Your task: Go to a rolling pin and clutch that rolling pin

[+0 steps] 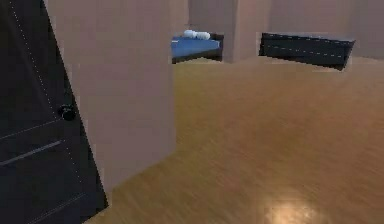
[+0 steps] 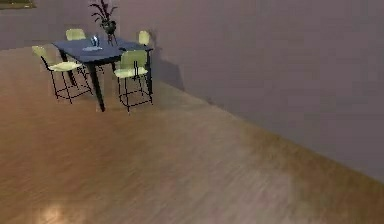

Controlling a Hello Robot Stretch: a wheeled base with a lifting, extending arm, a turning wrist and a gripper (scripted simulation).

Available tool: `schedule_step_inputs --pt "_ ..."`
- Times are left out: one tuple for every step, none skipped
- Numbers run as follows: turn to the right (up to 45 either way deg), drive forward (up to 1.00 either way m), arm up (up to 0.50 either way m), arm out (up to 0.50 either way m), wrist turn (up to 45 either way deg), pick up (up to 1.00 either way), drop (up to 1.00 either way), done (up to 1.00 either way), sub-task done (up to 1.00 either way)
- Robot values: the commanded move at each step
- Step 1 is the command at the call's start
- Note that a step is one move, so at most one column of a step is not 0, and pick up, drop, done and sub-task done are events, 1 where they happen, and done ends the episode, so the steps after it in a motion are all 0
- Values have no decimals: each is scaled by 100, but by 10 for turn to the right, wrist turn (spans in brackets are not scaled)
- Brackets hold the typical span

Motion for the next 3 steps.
schedule_step_inputs --pt "-420 0 0 0 0 0 0 0 0" --pt "0 50 0 0 0 0 0 0 0" --pt "-450 0 0 0 0 0 0 0 0"
